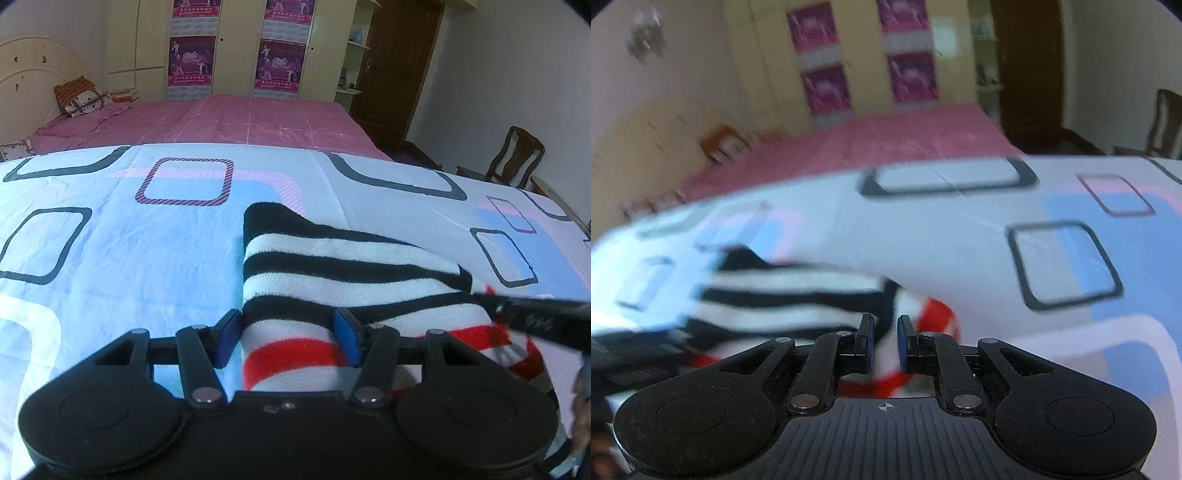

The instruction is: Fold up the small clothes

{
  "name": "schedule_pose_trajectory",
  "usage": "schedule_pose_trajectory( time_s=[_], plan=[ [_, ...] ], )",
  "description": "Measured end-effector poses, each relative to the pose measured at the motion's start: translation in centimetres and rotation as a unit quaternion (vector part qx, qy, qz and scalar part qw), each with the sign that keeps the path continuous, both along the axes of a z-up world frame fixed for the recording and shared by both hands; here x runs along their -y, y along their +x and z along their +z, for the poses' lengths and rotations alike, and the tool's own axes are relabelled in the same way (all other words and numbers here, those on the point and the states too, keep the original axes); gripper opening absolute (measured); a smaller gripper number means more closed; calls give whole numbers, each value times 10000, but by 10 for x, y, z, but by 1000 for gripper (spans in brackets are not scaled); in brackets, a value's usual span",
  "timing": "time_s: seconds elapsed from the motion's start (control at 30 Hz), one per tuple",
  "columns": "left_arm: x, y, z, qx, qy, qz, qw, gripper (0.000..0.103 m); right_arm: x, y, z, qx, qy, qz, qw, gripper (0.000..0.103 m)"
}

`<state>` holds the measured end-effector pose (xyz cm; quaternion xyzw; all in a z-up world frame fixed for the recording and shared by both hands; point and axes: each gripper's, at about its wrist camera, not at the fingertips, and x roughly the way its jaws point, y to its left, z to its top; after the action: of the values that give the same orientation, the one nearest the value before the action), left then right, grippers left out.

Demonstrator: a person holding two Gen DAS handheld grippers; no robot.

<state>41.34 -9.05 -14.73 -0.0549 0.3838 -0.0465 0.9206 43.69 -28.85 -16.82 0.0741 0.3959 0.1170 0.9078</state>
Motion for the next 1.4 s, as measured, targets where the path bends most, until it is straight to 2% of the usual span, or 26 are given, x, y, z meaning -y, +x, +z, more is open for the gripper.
schedule_pose_trajectory(
  time_s=[0.2,0.33,0.57,0.73,0.83,1.0,1.1,1.2,1.4],
  plan=[
    [-5,-1,1,-40,-77,61,9999,59,7,-2,-3,11,40,-19,10000,11],
    [-7,-12,8,38,-97,55,9999,58,20,-17,14,149,469,-119,9987,12],
    [-11,-33,19,62,-210,14,9998,58,15,-51,42,495,553,227,9970,12],
    [-11,-55,18,27,-251,-67,9997,58,5,-75,38,472,304,509,9971,12],
    [-12,-59,11,58,-257,-67,9996,62,1,-80,23,319,-144,510,9981,12],
    [-11,-58,8,100,-149,-185,9997,63,1,-75,10,295,-273,484,9980,12],
    [-15,-59,12,-50,-319,-59,9995,62,13,-73,6,157,129,299,9993,12],
    [-15,-69,19,2,-271,-66,9996,61,24,-79,15,122,449,194,9987,13],
    [-16,-94,26,55,-317,-100,9994,61,34,-115,36,302,430,320,9981,13]
  ],
)
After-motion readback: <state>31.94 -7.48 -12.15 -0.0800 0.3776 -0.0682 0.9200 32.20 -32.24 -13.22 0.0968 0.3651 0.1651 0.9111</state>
